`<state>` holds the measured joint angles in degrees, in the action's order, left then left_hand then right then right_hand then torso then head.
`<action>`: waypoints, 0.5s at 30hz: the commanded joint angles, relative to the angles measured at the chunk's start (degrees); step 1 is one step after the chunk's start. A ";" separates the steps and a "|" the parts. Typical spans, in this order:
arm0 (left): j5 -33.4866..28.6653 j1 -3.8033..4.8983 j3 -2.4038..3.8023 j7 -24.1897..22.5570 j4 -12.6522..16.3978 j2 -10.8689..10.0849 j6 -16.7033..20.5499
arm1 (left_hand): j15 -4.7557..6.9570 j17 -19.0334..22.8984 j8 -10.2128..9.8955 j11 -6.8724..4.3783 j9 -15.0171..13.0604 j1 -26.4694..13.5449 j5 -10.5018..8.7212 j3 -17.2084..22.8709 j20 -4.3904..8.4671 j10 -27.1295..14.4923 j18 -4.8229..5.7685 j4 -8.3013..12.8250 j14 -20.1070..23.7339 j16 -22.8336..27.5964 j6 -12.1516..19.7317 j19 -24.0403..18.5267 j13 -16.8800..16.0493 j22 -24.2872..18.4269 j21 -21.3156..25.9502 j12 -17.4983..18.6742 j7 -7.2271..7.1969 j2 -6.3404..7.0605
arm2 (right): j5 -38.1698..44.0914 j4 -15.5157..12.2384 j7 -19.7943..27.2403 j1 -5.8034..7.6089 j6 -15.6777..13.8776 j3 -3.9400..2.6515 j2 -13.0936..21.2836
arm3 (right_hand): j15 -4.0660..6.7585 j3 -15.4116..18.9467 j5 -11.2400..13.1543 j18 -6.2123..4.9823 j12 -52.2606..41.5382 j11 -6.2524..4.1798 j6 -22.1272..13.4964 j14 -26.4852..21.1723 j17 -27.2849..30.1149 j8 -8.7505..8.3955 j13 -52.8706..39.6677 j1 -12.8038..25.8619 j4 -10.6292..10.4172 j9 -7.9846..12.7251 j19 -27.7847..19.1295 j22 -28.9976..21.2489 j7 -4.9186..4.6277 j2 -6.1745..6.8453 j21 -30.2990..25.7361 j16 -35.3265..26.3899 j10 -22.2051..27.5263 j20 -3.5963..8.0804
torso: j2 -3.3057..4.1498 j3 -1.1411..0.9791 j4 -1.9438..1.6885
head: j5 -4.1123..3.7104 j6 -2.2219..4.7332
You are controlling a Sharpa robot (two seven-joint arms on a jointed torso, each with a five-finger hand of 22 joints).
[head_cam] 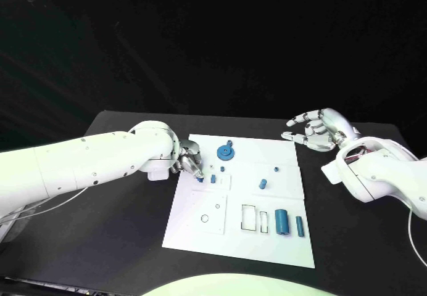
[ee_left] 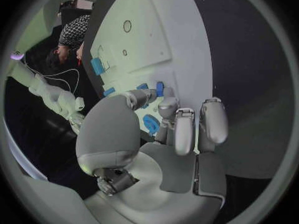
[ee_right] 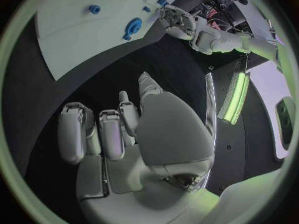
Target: Assemble the parts on the task board
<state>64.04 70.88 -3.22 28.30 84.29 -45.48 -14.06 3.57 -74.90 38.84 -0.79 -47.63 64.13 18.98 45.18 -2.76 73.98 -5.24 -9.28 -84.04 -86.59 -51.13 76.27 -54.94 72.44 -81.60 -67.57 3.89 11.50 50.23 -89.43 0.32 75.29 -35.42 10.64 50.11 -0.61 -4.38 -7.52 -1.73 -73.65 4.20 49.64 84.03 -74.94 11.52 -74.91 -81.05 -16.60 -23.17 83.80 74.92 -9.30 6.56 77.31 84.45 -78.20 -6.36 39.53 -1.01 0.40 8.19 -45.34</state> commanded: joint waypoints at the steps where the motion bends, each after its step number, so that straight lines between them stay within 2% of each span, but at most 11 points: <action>1: -0.84 -0.31 -0.24 0.05 -0.07 0.38 -1.13 | 0.50 -8.68 -0.12 -0.07 -0.02 -0.53 -0.08 8.34 0.25 0.59 1.03 8.29 -4.27 -0.42 -0.38 0.37 -0.26 0.11 -0.20 -0.30 -0.42 -0.20 | 0.36 -0.07 0.35 -0.03 0.92 -0.02 -0.04 | 0.54 0.08 -0.32 -1.09 0.26 0.08 -0.39 3.48 -5.28 0.21 -0.11 0.57 0.07 0.09 -0.27 9.43 0.14 -0.12 -0.08 -0.26 0.32 0.20 | 0.01 0.02 0.00 | -0.03 -0.09; 15: -1.38 -0.31 -0.26 -0.01 -0.44 0.59 -0.88 | 0.99 -9.55 0.10 -0.73 -0.37 -3.25 -0.53 4.55 0.62 2.04 1.12 6.38 -4.51 -0.87 -1.12 0.64 -1.62 0.32 -0.06 -1.17 -1.34 -0.26 | 0.37 -0.13 0.38 -0.03 0.89 -0.02 0.03 | 0.55 0.11 -0.31 -1.12 0.43 0.09 -0.44 3.45 -5.16 0.20 0.04 0.62 0.05 0.11 -0.35 9.36 0.13 -0.08 -0.26 -0.34 0.44 0.20 | 0.03 0.01 -0.04 | -0.18 -0.22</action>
<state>63.44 70.90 -3.23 28.34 83.74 -45.21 -14.06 4.07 -74.90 38.77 -1.53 -48.06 61.30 18.56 46.08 -2.34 75.50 -5.24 -6.94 -84.00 -87.12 -52.18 76.68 -56.50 72.72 -81.60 -68.51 3.05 11.32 50.25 -89.47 0.32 75.29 -35.30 10.64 50.13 -0.61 -4.38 -7.52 -1.73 -73.38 4.20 49.64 84.03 -74.93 11.52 -74.91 -81.05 -16.60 -23.13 83.80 74.94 -9.30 6.56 77.31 84.45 -78.20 -6.36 39.56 -0.98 0.37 8.04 -45.56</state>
